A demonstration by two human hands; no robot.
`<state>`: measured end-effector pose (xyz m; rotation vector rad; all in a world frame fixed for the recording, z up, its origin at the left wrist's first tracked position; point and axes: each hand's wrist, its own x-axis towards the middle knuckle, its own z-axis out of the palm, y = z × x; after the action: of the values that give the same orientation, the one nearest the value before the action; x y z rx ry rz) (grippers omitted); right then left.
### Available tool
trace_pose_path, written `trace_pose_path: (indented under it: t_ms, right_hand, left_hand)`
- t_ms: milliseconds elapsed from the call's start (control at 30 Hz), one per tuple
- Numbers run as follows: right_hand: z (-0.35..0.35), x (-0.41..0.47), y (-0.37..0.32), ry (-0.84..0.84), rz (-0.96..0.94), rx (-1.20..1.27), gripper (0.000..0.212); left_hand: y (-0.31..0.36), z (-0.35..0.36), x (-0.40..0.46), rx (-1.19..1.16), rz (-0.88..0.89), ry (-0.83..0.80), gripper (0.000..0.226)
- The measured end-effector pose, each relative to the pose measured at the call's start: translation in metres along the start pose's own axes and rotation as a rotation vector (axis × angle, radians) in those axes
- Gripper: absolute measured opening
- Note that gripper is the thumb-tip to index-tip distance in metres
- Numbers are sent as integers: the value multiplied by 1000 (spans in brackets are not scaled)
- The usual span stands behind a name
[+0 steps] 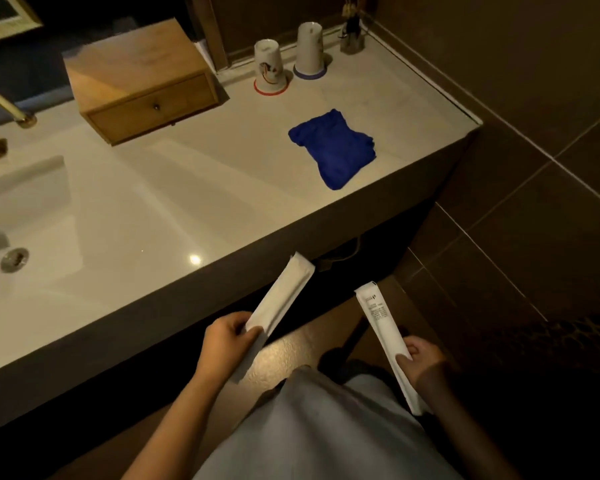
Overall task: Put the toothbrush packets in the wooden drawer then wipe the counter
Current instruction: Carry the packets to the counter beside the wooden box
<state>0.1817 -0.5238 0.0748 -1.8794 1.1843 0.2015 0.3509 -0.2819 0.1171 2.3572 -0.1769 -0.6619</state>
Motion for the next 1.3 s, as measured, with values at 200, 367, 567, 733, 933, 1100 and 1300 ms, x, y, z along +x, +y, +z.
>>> trace_pose_path:
  t_ms: [200,367,567,733,933,1100,1300]
  right_hand:
    - [-33,35,-70,2,-200,179,20]
    - [-59,79,-158,-99,-391,261,25]
    - [-78,119,-261,-262,-586,312,37]
    - [-70,138,-323,-340,-691,308,36]
    - [-45,146,-377,-338,-685,374,17]
    - [-11,173,-391,-304,-490,357,24]
    - [25,203,-376,-225,-291,255,20]
  left_hand:
    - [70,-14,37,-161,81,81,19]
    - [115,-26,67,-426,33,201,22]
    - [154,-48,94,-596,-42,333,23]
    - [167,-68,112,-742,-86,405,13]
    - [170,-108,149,-827,-74,446,12]
    - [168,-132,199,-721,-82,368,8]
    - [161,-117,257,-609,-225,135,9]
